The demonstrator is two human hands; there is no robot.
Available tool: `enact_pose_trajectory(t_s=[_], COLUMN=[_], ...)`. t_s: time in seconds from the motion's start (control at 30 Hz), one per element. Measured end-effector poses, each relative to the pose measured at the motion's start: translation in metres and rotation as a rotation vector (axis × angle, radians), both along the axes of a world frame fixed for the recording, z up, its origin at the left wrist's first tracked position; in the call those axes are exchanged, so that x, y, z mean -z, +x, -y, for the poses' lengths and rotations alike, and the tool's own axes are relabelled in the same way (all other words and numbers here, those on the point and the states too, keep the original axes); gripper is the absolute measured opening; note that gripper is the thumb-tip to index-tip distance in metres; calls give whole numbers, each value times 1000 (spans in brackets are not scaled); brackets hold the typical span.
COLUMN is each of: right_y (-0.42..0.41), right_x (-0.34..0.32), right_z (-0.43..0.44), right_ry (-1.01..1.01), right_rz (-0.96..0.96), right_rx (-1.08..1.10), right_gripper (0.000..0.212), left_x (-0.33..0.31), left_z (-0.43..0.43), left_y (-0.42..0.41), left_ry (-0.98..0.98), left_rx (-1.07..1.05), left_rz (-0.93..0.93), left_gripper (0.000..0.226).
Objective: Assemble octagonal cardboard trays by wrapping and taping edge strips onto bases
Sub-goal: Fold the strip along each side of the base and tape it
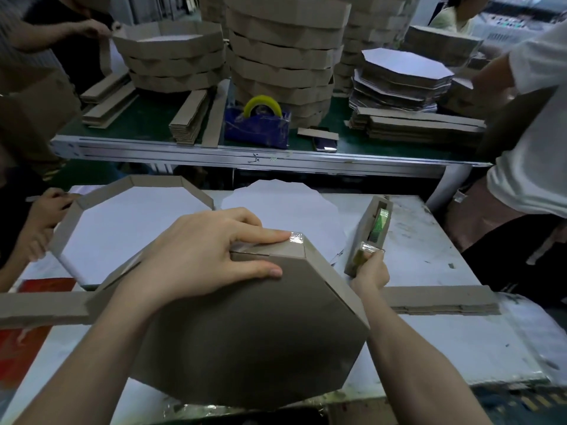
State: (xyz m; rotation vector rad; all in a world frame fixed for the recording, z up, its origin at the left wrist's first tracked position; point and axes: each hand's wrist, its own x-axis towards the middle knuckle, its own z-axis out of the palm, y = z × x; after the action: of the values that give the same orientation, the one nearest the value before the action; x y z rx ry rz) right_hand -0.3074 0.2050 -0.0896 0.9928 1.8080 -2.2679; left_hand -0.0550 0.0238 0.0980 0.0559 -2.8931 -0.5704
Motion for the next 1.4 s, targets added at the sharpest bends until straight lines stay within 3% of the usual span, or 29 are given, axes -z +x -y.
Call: enact_pose_trajectory(t_s=[0.17,0.5,0.63,0.77,0.93,1.1,1.4], right_y=[13,14,15,22,59,108,157], right_x=[17,20,9,-41,-133,-198,-241], right_z=[-10,-27,-26,-14,-9,-15,-11], right_ry=[130,223,247,414,465,526,644], right_rz=[-47,-3,-117,-356,-639,-689,-789], right_rx=[-93,-101,-177,-460,-805,-1212,-1531], right_gripper=[18,26,21,14,11,16,11], left_x=[0,0,0,2,3,-1,3], left_z=[2,-1,-1,-1,-5,-15,-19], left_y=[4,6,5,4,11,20,32], left_ry=[11,13,-15,-66,-55,-49,-55], left_rx=[-22,-35,-61,-106,-123,-133,-124], left_rz=[28,56,62,42,17,-9,-59], left_gripper=[42,39,49,85,94,101,99])
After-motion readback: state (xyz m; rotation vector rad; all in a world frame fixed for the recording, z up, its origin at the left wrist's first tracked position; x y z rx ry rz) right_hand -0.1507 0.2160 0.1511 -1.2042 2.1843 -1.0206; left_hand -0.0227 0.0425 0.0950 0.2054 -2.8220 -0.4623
